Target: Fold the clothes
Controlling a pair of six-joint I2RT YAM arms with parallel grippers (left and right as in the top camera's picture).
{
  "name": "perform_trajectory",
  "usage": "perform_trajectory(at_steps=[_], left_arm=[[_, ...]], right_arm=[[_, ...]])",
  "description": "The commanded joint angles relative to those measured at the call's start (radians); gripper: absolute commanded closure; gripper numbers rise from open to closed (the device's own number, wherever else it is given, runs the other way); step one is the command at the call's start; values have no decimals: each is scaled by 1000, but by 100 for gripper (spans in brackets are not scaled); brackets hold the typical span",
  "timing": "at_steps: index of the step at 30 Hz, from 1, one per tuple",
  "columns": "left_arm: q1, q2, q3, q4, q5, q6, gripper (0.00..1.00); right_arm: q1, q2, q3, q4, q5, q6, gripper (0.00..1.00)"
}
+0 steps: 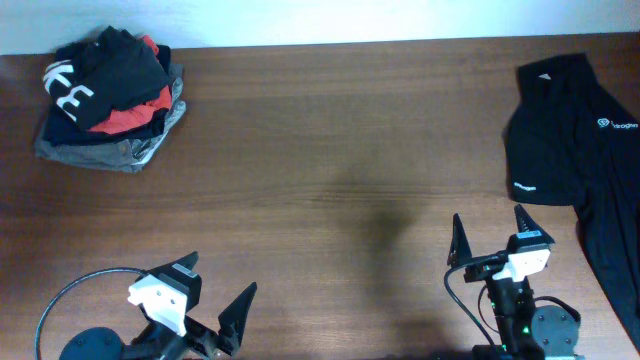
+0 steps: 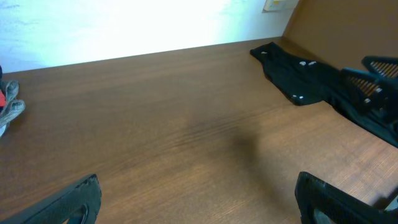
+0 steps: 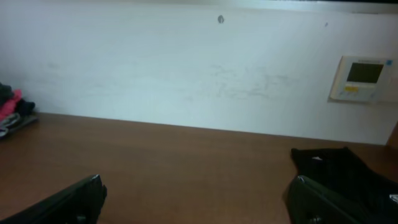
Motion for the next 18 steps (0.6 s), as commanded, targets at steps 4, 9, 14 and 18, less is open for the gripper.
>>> perform_trajectory(at_steps=[4,9,14,18], left_arm=[[-5,-3,-2,3,0,-10,1],[-5,-3,-2,3,0,-10,1],[-5,-3,-2,3,0,-10,1],[-5,-3,-2,3,0,-10,1]], right_arm=[[-9,-11,-92,95,16,-22,1],[-9,-11,-144,161,28,-23,1],[-9,-11,-169,153,49,-10,1],[-9,-11,-169,152,80,0,1]])
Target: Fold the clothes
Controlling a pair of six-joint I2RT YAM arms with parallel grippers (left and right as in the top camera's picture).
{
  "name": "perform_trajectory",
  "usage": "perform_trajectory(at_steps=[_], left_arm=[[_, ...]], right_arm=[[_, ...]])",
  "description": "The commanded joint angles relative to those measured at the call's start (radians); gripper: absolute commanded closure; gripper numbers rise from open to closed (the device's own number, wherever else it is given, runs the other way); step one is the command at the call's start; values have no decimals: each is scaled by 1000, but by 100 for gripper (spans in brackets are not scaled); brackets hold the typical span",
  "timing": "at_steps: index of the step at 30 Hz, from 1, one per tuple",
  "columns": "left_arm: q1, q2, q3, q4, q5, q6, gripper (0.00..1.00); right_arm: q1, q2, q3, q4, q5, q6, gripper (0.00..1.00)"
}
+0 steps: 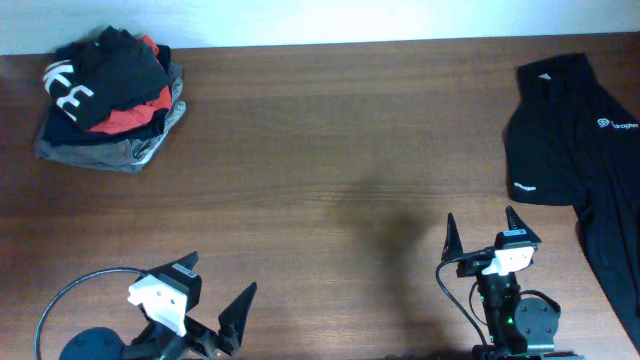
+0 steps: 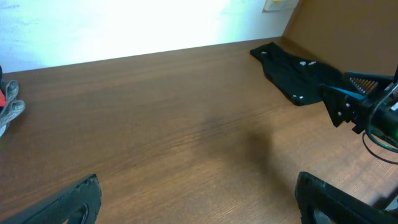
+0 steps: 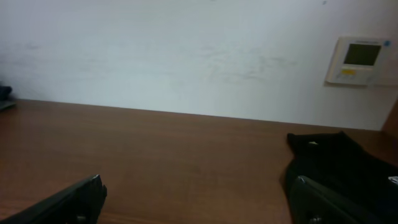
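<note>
A black shirt (image 1: 585,150) lies spread at the table's right edge, also visible in the left wrist view (image 2: 292,68) and the right wrist view (image 3: 336,162). A stack of folded clothes (image 1: 110,95), black, red and grey, sits at the far left corner. My left gripper (image 1: 215,288) hangs open near the front left edge, holding nothing (image 2: 199,199). My right gripper (image 1: 480,222) stands open near the front right, short of the shirt, with nothing between its fingers (image 3: 199,202).
Brown wooden table (image 1: 330,150) with a white wall behind it. A thermostat panel (image 3: 360,60) hangs on the wall. A grey cable loop (image 1: 60,300) lies by the left arm's base. The right arm (image 2: 364,106) shows in the left wrist view.
My right gripper has shifted slightly left and turned; its camera now shows more of the black shirt and almost none of the folded stack. The left gripper and the clothes have not moved.
</note>
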Motion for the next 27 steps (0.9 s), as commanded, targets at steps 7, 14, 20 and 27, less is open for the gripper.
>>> perform_trajectory(at_steps=[7,14,20,27], left_arm=[[-5,-3,-2,2,0,-10,1],[-5,-3,-2,2,0,-10,1],[-5,-3,-2,2,0,-10,1],[-5,-3,-3,2,0,-10,1]], right_arm=[[-8,-11,-5,-114,72,13,1],[-8,-11,-5,-113,63,13,1],[-8,-11,-5,-113,63,13,1],[-8,-11,-5,-113,63,13,1]])
